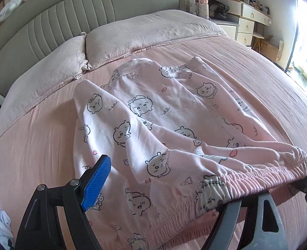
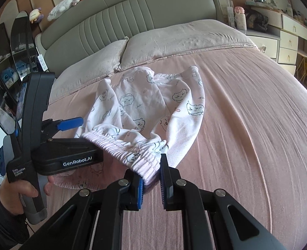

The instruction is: Fold clothes

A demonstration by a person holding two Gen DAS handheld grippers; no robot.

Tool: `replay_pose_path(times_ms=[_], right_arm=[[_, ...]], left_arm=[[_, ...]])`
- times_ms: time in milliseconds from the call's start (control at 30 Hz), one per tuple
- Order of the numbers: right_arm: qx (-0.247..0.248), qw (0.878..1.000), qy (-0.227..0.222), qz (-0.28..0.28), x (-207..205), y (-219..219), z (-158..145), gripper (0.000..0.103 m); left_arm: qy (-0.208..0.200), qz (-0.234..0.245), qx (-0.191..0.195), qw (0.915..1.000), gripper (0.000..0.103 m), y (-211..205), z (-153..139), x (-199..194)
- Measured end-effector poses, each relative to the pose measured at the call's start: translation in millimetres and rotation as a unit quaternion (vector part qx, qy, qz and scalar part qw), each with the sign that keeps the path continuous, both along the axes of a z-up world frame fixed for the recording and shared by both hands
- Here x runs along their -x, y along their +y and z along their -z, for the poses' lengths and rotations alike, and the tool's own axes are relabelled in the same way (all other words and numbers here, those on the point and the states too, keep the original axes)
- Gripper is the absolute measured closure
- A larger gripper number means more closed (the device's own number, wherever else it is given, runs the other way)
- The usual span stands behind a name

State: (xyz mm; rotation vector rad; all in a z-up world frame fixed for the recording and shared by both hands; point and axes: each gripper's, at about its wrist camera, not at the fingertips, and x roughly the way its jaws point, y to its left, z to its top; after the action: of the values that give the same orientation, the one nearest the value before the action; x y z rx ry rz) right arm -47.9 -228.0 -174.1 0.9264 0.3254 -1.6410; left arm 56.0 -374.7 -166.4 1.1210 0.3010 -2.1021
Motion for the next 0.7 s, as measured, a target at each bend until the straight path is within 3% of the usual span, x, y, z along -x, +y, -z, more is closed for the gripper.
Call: replay_pose_path(times_ms=[33,100,133,200,400,500,700], right_arm=[[-0.002,1.000,0.002,-0.002,-1.2,-0.6,0.8,0.092],[-0.007,1.000,0.003,-0.004,-2.1,-1.7,2.7,0.092],[-0.010,1.000,0.001,-0.003,-1.8,-2.3,4.2,0.091],[-0.018,1.000,-0.006,-0.001,-0.4,-3.3,8.0,0.077],[-0.045,0.998,-0.044,0.018,7.2,-6.8,20.5,0.052],[-0.054,0.996,-0.062,0.027,8.5,-8.6,25.7,0.049],[-0.066,0.997,-0.049,0.012,-9.1,-18.2,31.4,0.046]], left_arm=[[-0.001,0.004,0.001,1.0000,0.027,0.4,-0.2,0.8],[-0.002,0.012,0.002,0.9999,0.052,1.9,-0.8,2.5],[-0.002,0.012,0.006,0.9999,0.057,2.5,-1.9,2.9],[-0.001,0.009,0.015,0.9998,0.072,3.1,-4.5,3.4],[0.037,0.001,0.009,0.9993,0.075,-2.7,-25.6,-5.2],[0.062,-0.002,0.014,0.9979,0.075,-4.4,-44.1,-11.0],[0.093,0.002,0.033,0.9951,0.075,-2.1,-73.1,-15.7]])
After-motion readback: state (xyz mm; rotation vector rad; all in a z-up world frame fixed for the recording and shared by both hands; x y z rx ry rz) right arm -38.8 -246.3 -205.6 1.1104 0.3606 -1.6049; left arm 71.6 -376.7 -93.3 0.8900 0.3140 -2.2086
